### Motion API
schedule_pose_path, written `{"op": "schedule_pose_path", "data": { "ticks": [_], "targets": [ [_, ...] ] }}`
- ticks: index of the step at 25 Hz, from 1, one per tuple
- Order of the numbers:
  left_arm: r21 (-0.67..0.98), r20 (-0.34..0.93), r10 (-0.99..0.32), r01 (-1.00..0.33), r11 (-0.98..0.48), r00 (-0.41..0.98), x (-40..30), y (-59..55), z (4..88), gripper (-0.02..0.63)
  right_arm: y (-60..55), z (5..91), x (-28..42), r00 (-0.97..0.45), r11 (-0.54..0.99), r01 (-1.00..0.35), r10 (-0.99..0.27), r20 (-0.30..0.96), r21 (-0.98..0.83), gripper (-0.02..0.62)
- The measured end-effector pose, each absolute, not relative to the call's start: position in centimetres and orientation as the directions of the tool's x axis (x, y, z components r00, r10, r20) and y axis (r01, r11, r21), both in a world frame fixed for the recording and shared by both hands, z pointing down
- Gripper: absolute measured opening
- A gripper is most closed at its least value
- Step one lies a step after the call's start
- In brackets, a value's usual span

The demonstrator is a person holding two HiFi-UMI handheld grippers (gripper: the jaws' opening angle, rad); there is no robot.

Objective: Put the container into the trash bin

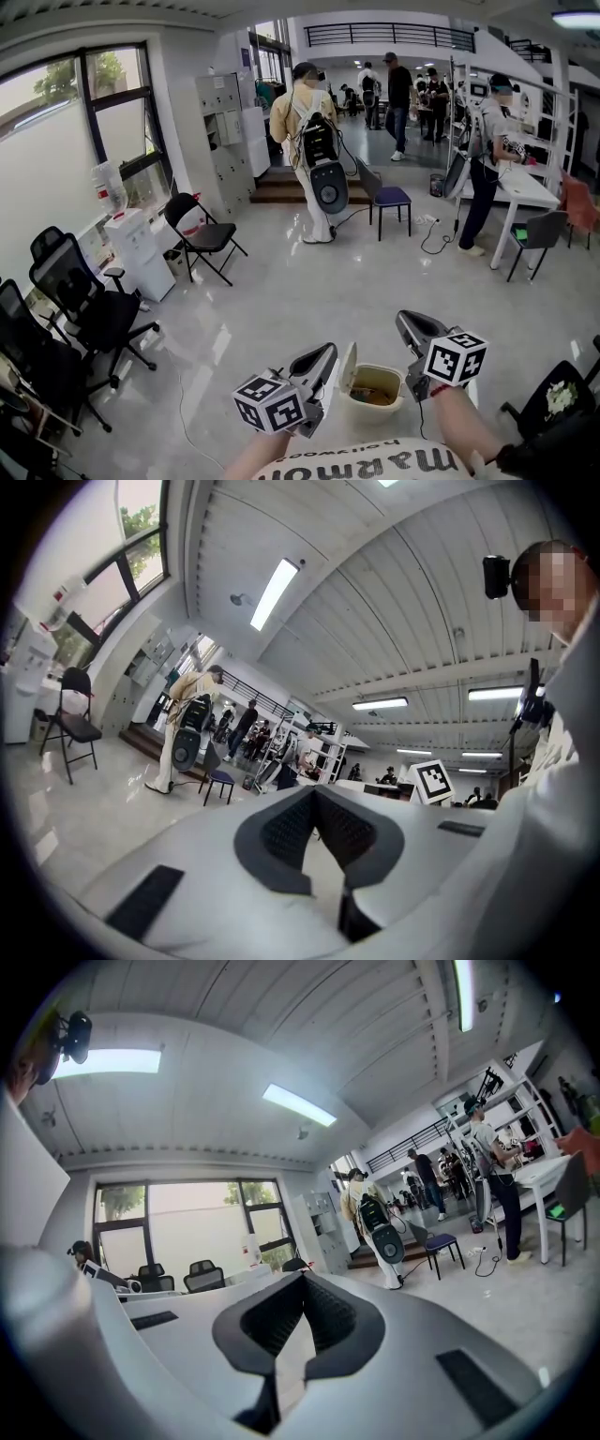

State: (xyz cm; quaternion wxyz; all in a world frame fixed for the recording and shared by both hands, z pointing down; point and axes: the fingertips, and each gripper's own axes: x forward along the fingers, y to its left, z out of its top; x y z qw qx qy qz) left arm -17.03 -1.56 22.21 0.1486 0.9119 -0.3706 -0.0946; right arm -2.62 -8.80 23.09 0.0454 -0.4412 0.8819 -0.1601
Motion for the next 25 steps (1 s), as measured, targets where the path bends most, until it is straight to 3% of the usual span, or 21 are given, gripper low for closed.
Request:
{"op": "schedule_pose_path", "data": {
  "ticks": [17, 25],
  "targets": [
    [0.367, -0.059, -0.711, -0.647, -0.668, 0.701, -10.7, -2.1, 22.0, -0.011, -7.3, 24.0, 6.3, -0.553, 0.495, -0.812, -0.822, 0.134, -0.309, 0.002],
    [0.374, -0.052, -0.729, -0.664, -0.647, 0.682, -10.5, -1.0, 22.2, -0.011, -6.6, 24.3, 7.1, -0.561, 0.5, -0.805, -0.817, 0.134, -0.318, 0.002]
  ]
}}
